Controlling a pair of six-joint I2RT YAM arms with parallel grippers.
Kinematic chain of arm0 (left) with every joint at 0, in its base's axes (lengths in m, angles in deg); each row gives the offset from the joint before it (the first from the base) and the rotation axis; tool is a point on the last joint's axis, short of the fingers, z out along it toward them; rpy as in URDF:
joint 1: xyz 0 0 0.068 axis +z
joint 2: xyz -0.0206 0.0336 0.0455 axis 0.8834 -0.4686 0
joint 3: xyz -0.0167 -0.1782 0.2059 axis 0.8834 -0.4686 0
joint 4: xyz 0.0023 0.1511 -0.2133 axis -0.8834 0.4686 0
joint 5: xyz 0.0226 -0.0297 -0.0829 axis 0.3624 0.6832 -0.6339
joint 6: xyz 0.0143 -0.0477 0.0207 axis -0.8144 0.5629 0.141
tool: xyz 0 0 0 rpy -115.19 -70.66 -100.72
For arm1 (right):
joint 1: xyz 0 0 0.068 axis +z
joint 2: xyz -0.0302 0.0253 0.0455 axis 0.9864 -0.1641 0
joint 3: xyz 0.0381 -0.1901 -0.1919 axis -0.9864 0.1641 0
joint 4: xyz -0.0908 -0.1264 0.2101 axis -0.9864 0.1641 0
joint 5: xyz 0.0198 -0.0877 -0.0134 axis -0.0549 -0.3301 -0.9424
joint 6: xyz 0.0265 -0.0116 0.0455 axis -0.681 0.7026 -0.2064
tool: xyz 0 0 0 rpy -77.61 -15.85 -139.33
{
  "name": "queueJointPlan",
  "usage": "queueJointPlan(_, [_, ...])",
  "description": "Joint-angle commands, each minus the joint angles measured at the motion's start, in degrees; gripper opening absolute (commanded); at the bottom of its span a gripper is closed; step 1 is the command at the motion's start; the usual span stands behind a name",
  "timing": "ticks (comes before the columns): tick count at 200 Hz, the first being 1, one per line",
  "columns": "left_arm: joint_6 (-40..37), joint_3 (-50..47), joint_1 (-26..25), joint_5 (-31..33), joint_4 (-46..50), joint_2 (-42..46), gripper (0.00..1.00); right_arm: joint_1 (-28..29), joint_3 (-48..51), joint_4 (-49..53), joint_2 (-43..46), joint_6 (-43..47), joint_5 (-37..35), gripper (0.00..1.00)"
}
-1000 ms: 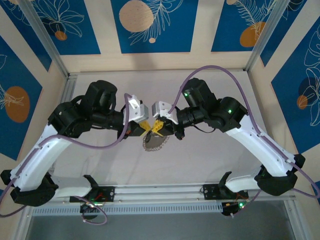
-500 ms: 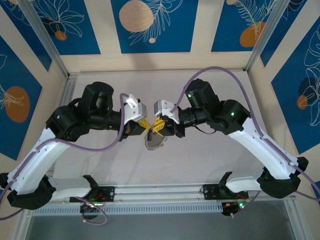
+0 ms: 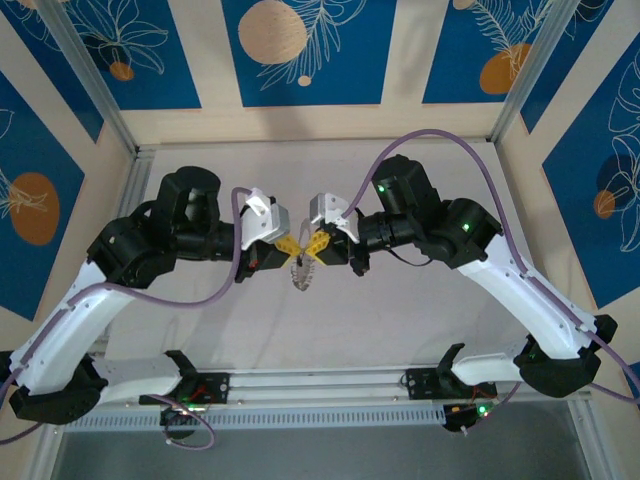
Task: Put the keys on the keyring
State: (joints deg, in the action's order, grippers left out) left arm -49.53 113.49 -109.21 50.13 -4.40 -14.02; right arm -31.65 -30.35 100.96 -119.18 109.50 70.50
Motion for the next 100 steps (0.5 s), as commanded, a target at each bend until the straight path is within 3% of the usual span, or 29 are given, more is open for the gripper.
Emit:
queueJointPlan(1, [0.7,-0.3,-0.6,-2.6,-1.6,2.3,0.00,-1.1,1.0,-1.3,0.3,-1.0,-1.3,0.00])
queueJointPlan(46, [1.0,-1.1,-0.6,-2.5,-2.8,3.3,0.00,-1.4,1.0,-0.5,0.1,-1.9,-1.8,0.03])
queueJointPlan(100, [2.0,-2.6,-0.6,-3.0,-5.3,4.5,0.00,-1.5,-0.1,-0.3,-1.6,-3.5,2.4,0.10])
